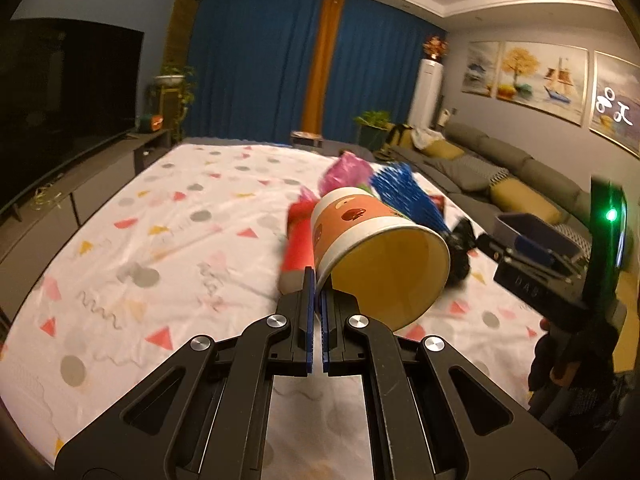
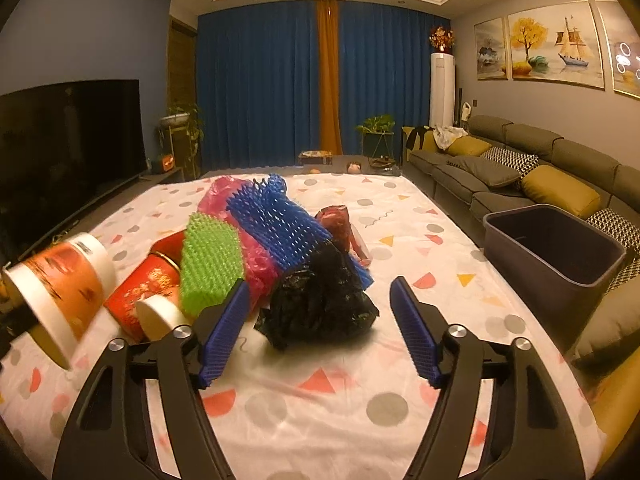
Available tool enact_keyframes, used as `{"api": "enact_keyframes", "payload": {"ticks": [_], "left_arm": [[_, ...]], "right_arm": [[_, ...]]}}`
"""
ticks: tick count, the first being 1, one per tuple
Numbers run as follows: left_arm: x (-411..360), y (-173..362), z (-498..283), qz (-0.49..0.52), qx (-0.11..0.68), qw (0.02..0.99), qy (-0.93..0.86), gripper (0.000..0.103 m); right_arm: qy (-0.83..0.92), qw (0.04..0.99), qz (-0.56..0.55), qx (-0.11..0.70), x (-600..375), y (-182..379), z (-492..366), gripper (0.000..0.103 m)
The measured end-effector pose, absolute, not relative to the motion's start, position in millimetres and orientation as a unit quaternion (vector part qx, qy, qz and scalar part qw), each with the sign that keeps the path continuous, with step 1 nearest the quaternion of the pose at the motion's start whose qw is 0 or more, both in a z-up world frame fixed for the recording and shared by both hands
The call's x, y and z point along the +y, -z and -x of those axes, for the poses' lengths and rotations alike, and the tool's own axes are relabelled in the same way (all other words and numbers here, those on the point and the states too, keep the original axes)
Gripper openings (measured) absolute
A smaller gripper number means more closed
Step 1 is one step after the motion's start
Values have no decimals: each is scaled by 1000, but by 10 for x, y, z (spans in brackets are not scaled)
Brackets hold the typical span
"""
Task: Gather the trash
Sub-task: 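Grasp the orange-printed paper cup with the left tool while the right tool grasps the black bag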
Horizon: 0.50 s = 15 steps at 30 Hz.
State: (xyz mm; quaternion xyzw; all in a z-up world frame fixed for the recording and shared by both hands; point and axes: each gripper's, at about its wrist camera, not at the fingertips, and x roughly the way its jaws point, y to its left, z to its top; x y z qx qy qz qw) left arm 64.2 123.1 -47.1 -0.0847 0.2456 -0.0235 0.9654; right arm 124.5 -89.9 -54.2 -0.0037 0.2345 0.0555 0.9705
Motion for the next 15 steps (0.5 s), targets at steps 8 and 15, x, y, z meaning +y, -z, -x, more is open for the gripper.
{"api": "enact_keyframes", "payload": {"ticks": [8,15], "left_arm": [[1292,373,-838,89,234,968,7,2],[1318,416,-960,94,242,966,5,2]], "right_arm": [[-57,960,-4,274,-820,680,-1580,49],[-71,948,-22,309,-861,816,-1724,13]]}}
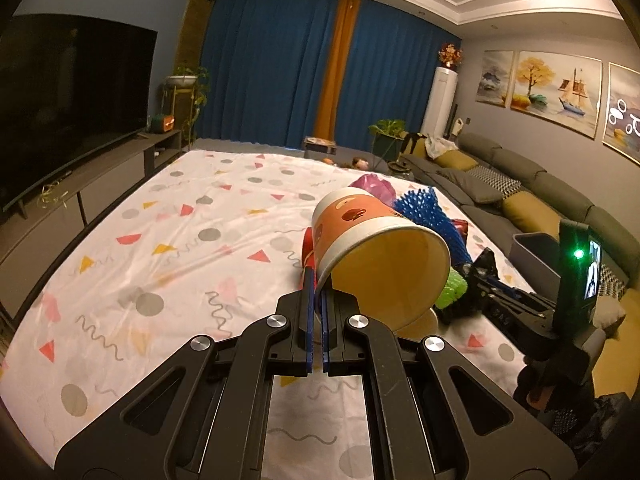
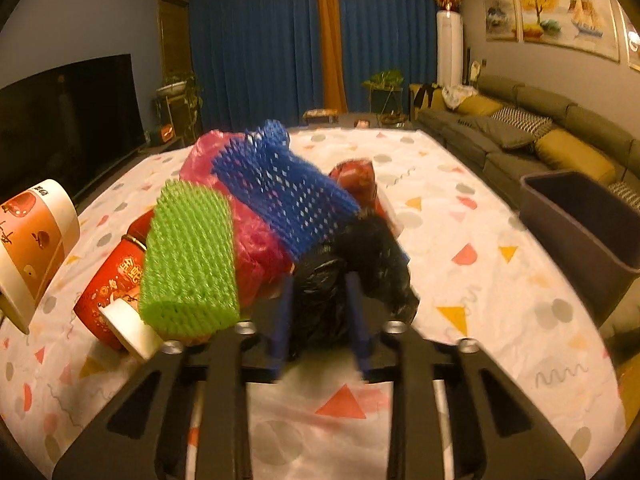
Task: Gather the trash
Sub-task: 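Grasp the orange-printed paper cup with the left tool while the right tool grasps the black bag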
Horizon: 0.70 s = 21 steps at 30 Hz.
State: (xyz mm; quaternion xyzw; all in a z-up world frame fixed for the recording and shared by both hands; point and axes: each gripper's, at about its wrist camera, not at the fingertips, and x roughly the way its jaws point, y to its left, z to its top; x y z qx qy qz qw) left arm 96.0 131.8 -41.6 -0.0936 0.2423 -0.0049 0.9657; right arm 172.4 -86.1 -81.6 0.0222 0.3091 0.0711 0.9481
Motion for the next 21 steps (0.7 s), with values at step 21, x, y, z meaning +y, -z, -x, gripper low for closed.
{"api": "enact_keyframes", "payload": {"ticks": [21], "left_arm": [[949,286,-832,70,227,971,30,2]], "right_arm": [[-85,969,-49,226,-1364,333,-864,6]]}}
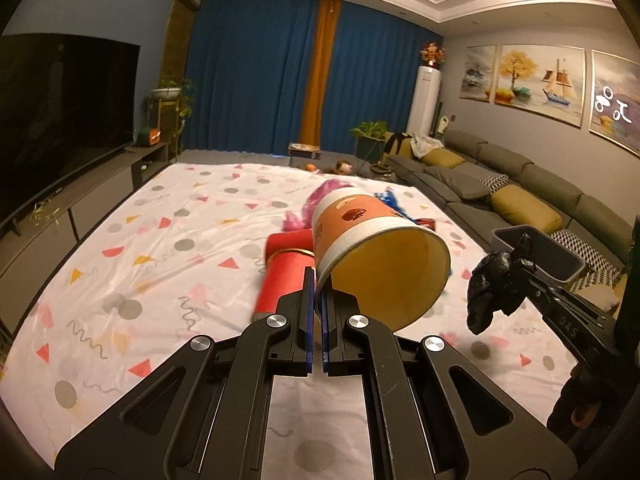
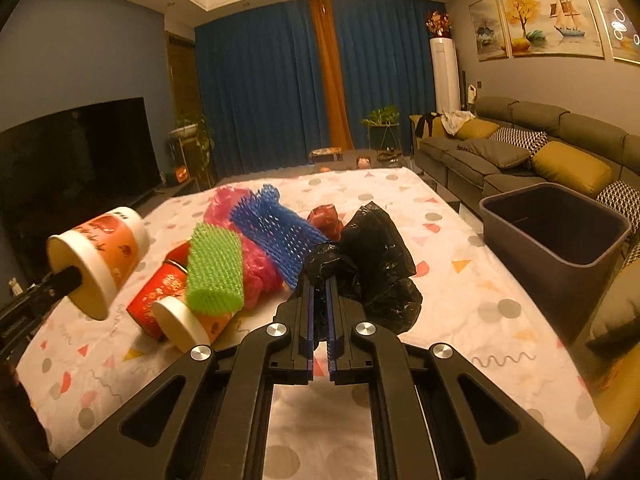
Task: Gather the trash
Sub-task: 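Grasp the orange-printed paper cup with the left tool while the right tool grasps the black bag, then carry the paper cup and black bag with both tools over the grey bin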
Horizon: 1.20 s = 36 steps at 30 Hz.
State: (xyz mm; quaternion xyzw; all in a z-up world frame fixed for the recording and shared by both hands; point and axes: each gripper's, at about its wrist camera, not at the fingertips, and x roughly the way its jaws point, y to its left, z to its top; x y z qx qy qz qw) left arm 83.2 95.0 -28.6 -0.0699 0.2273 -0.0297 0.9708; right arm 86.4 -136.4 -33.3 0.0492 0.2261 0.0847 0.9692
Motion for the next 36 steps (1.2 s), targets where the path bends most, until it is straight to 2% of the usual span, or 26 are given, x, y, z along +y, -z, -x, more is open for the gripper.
{"api": "enact_keyframes", "payload": {"ticks": [36], "left_arm": [[-335,160,-1197,13,221,969,114,2]], "right_arm": [[-41,981,-67,179,-2343,102,-560,6]]}}
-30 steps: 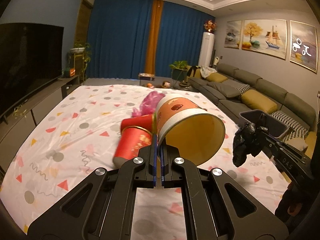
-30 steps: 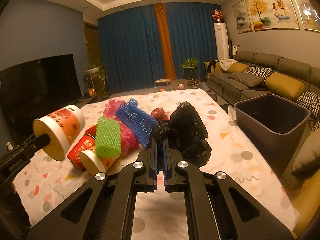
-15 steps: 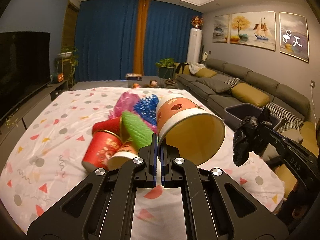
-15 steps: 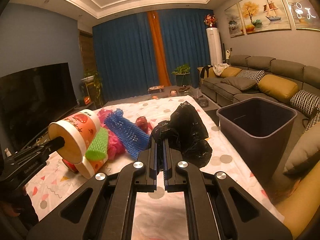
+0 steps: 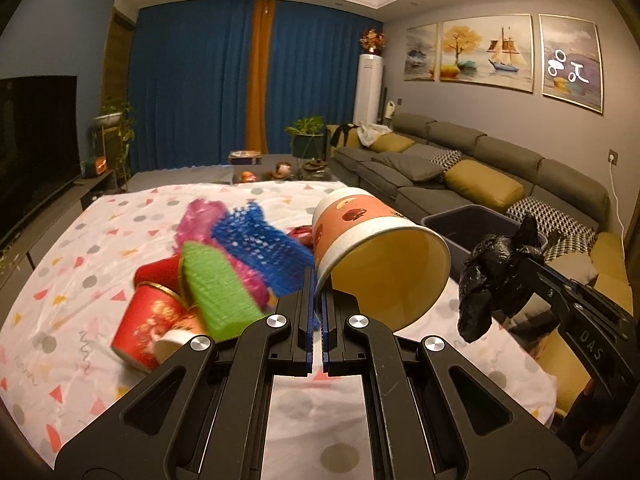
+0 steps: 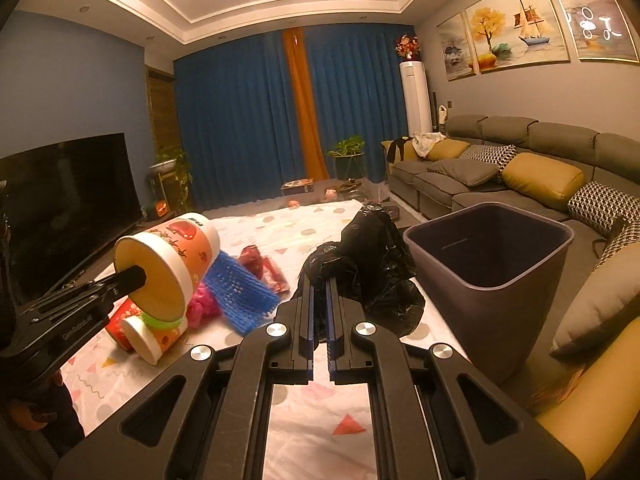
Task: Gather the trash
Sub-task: 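Carry the paper cup and black bag with both tools over the grey bin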
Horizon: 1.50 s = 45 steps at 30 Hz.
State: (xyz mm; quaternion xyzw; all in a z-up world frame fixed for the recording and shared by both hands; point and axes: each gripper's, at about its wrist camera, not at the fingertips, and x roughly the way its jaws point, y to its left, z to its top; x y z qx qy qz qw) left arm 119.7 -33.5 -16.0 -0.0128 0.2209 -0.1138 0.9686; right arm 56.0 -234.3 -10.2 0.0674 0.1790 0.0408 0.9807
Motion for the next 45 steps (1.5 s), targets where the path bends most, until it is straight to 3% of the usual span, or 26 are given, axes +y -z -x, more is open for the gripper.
{"api": "enact_keyframes", "payload": {"ticks": [45], "left_arm": [[-2375,129,-2369,5,231,944,235,2]], "right_arm": [[102,980,-72,156,-3852,4,-1283,6]]}}
